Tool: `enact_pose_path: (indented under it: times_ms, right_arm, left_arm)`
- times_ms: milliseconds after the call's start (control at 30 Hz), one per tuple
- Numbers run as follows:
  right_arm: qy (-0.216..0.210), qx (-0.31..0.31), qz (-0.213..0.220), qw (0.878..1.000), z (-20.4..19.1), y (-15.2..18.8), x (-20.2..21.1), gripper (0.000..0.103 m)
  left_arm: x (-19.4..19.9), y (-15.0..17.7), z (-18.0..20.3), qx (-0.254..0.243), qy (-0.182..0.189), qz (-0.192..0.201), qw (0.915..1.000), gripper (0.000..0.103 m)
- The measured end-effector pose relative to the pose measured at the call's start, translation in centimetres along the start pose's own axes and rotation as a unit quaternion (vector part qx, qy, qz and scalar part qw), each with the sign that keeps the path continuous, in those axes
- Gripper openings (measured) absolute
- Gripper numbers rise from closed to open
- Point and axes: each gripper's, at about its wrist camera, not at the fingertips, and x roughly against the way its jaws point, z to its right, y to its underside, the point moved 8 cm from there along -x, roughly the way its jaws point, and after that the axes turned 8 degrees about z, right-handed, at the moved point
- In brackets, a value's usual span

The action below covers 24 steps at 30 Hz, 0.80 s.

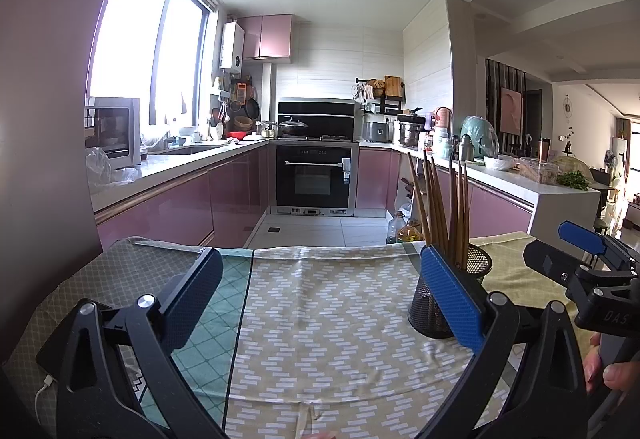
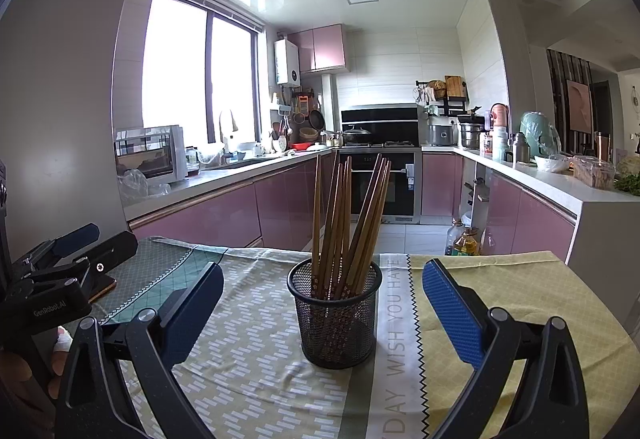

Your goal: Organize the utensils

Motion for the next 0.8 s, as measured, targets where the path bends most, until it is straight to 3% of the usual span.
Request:
enact_pose_path:
  times_ms: [800]
  right_arm:
    - [0.001,-0.002,-0.002,1.0,-0.17,0.26,0.04,0.096]
  left_arm:
    - [0.04,0.08,0.1,0.0,0.0,-0.001,1.0,0.098]
